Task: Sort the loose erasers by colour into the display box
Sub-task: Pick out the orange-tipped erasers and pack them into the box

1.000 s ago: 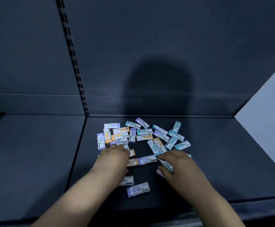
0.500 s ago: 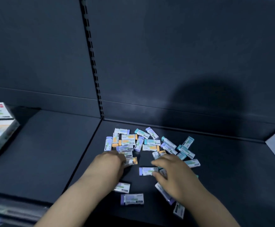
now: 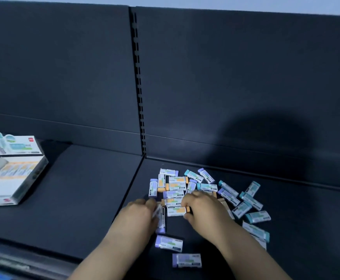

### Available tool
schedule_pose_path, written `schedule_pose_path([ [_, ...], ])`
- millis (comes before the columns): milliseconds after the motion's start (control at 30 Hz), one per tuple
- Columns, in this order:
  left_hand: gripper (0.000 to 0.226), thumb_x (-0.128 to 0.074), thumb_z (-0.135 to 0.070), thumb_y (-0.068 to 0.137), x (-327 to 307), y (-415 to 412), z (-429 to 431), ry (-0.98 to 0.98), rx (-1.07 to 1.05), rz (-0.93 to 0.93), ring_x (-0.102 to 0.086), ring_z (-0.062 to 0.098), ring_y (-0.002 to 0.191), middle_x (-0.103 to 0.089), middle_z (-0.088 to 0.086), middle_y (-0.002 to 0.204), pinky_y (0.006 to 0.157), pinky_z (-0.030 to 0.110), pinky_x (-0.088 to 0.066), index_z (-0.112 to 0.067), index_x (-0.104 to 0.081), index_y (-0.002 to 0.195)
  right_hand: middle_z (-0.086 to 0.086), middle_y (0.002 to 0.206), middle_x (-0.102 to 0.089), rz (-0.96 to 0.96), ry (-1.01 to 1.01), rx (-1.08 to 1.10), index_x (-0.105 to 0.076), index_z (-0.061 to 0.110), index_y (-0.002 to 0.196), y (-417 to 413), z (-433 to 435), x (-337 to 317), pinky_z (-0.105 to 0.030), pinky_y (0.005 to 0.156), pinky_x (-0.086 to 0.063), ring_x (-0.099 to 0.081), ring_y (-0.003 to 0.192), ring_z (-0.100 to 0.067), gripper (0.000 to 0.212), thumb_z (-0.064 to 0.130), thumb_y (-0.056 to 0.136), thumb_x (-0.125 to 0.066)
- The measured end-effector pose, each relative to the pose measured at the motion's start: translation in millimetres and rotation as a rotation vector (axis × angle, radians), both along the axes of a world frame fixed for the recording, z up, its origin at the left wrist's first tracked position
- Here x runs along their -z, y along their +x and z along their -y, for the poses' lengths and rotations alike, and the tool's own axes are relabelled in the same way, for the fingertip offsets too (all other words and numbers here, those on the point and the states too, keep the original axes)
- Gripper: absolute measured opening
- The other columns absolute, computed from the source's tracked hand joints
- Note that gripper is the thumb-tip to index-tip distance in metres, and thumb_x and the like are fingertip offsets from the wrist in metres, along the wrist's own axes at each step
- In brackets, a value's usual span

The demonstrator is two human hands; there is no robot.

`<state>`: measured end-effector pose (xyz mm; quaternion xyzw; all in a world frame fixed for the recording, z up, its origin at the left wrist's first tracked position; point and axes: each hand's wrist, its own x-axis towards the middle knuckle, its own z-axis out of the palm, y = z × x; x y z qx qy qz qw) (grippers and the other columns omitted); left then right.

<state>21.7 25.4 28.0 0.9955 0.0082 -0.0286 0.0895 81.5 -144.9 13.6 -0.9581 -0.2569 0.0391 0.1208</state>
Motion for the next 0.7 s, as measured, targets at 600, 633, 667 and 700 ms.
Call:
schedule_pose_path([
  [600,0.073,-0.061,-0.043,0.085,-5,14,-27,-0.052,0.311,-0.148,-0.043,0.019,0.125,-0.036,-0.008,0.139,0.097,0.026,-0.040,-0.041,-0.019,0.145,0.006,0.116,-0.059,-0.133,0.029,0.170,-0.052,0.027,0.119,1,-15,-13,-0.029,0.089,-0.039,-0.050,0.108,-0.015,0.040,0.047,0.085,-0.057],
  [633,0.073,-0.060,-0.044,0.086,-5,16,-28,-0.050,0.323,-0.146,-0.040,0.018,0.127,-0.034,-0.007,0.139,0.099,0.026,-0.039,-0.039,-0.019,0.146,0.007,0.114,-0.059,-0.121,0.028,0.175,-0.054,0.027,0.116,-2,-14,-14,-0.029,0.088,-0.039,-0.050,0.106,-0.014,0.044,0.052,0.081,-0.059],
  [667,0.072,-0.059,-0.045,0.086,-4,18,-28,-0.045,0.335,-0.147,-0.038,0.018,0.128,-0.033,-0.005,0.139,0.101,0.027,-0.037,-0.037,-0.019,0.146,0.007,0.112,-0.058,-0.118,-0.009,0.165,-0.055,0.026,0.113,-5,-12,-15,-0.030,0.087,-0.038,-0.049,0.105,-0.014,0.050,0.058,0.076,-0.062],
  [700,0.072,-0.059,-0.046,0.086,-3,21,-28,-0.044,0.348,-0.149,-0.036,0.018,0.129,-0.032,-0.004,0.139,0.102,0.027,-0.036,-0.036,-0.021,0.146,0.007,0.112,-0.057,-0.121,-0.082,0.148,-0.055,0.026,0.112,-8,-11,-16,-0.032,0.088,-0.036,-0.047,0.106,-0.015,0.056,0.063,0.070,-0.063],
])
